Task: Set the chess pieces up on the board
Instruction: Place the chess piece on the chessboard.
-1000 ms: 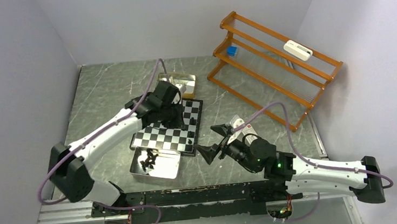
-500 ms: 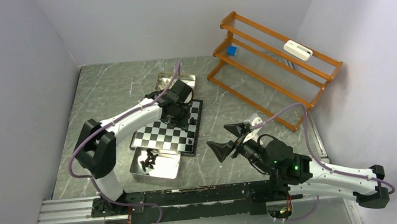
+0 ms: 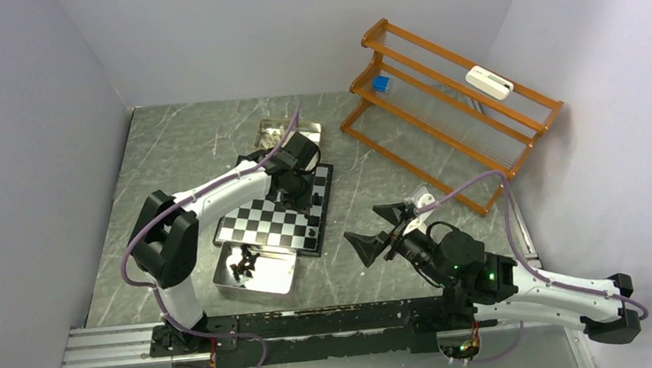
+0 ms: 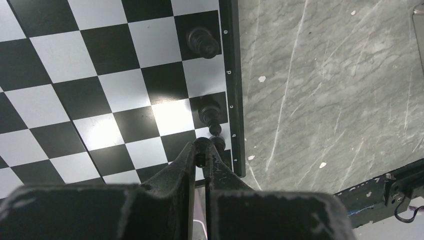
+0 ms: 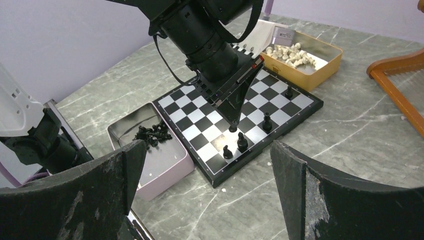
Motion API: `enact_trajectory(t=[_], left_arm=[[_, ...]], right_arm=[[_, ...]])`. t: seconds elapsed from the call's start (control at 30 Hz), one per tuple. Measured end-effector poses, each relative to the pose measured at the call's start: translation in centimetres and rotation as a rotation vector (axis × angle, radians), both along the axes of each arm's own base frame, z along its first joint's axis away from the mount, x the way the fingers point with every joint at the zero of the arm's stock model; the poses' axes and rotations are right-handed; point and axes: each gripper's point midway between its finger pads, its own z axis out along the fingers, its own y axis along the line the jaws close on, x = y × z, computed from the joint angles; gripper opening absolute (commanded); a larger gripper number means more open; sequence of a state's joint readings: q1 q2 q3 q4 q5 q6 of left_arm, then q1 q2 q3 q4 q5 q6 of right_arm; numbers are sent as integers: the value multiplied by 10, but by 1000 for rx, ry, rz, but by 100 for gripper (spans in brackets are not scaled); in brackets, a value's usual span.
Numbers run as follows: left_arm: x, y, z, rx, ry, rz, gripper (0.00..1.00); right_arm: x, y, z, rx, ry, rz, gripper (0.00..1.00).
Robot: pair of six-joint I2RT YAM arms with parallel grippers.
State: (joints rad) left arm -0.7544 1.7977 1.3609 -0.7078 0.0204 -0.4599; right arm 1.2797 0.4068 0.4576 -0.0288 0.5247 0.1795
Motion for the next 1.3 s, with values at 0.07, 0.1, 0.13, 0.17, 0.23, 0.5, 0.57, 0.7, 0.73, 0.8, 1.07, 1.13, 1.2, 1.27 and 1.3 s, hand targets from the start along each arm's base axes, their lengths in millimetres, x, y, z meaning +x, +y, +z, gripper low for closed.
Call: enact_trajectory(t=[0.07,0.1,0.13,0.17,0.23,0.5,0.57,0.7,0.73,0.8,1.07,1.13,1.2,1.27,1.3], left_arm=[[0,0,-2,3,3,0,5],[0,0,-3,5,4,0,5],[0,0,-3,5,5,0,5],[0,0,-4,7,7,0,5],[0,0,-6,8,8,0,5],[3,-3,-5,-3,-3,0,5],[4,-4,-5,-7,-7,0,5],[5,-5,-5,-10,-10,-1,5],[5,-5,-5,-10,-11,-1,5],[6,-6,-4,-13,-13,-1,5],[7,-7,-4,-18,-18,-1,5],[7,-7,-4,-17,-18,0,5],[7,-5,-4,-9,-18,3,5],[7,-2,-5,5,-21,9,5],[7,-1,-6,12,-22,12,5]], right_arm=[[0,0,0,0,0,0,100],[0,0,0,0,0,0,100],[0,0,0,0,0,0,100],[0,0,0,-1,0,0,100],[0,0,-1,-2,1,0,100],[1,3,-6,-24,7,1,100],[1,4,-7,-29,9,1,100],[1,6,-9,-38,11,1,100],[2,6,-9,-39,11,1,100],[2,6,-10,-40,11,1,100],[2,6,-10,-40,11,1,100],[2,6,-10,-41,10,1,100],[2,6,-10,-42,9,1,100],[2,6,-10,-43,9,2,100],[2,6,-10,-44,9,2,100]])
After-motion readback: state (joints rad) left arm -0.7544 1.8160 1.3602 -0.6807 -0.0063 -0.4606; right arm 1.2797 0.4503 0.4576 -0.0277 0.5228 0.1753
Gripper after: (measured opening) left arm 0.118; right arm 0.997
